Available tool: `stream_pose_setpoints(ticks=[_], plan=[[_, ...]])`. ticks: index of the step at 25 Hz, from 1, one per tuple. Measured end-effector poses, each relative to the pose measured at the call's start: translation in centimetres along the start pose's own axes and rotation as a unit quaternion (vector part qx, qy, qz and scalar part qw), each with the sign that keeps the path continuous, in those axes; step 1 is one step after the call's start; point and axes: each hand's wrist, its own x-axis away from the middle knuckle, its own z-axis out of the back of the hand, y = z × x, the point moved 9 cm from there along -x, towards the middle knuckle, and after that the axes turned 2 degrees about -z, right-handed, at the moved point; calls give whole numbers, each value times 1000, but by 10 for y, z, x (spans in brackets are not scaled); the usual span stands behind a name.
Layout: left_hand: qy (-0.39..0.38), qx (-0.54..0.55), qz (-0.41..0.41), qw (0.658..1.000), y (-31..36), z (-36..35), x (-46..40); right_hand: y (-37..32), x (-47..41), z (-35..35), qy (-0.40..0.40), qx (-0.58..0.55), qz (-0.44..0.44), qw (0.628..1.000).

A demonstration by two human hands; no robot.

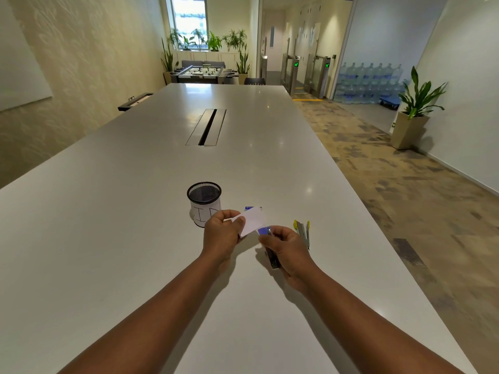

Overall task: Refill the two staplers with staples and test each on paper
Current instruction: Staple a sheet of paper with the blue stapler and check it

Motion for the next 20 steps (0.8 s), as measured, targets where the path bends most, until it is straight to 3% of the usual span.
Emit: stream_pose_setpoints(ticks=[4, 9, 13, 20], plan=[[32, -14, 12, 999, -5, 5, -11, -10, -11, 23, 95, 180, 34, 978], [26, -32, 16, 999, -6, 5, -20, -38, -29, 16, 154, 456, 129, 867], [13, -32, 22, 999, -7, 4, -30, -41, -50, 6, 144, 546, 128, 815], [-6, -33, 26, 999, -9, -1, -43, -33, -67, -2, 131, 597, 110, 784]])
